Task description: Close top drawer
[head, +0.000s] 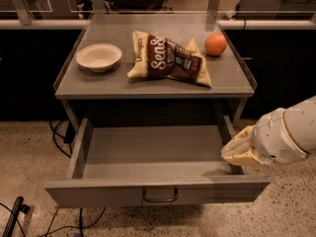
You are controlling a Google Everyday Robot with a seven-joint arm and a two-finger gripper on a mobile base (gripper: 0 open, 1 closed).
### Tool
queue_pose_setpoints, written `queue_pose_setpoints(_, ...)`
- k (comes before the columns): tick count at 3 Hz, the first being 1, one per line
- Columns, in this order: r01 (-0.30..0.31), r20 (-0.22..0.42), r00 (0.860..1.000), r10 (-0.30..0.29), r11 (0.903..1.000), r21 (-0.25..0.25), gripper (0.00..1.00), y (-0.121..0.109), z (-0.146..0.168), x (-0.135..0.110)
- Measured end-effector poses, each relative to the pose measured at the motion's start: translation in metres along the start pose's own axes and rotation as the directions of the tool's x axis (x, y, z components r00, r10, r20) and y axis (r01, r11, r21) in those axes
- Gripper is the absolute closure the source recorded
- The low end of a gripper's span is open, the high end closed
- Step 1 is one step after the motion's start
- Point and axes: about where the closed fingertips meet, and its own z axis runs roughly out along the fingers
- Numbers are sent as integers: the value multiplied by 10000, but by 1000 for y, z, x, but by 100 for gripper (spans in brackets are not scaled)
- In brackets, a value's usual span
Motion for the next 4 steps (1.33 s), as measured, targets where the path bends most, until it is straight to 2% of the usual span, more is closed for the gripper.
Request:
queue_pose_setpoints(1,-675,-1,9977,675,9968,-435,100,13,24,18)
queue_pose_setpoints(2,-1969,-108,9804,1968,9755,-987,100,37,63,49)
queue_pose_setpoints(3,-2856,-256,9583,2846,9509,-1189,100,59,97,69)
queue_pose_setpoints(4,-2916,-302,9565,2900,9495,-1162,74,61,100,72)
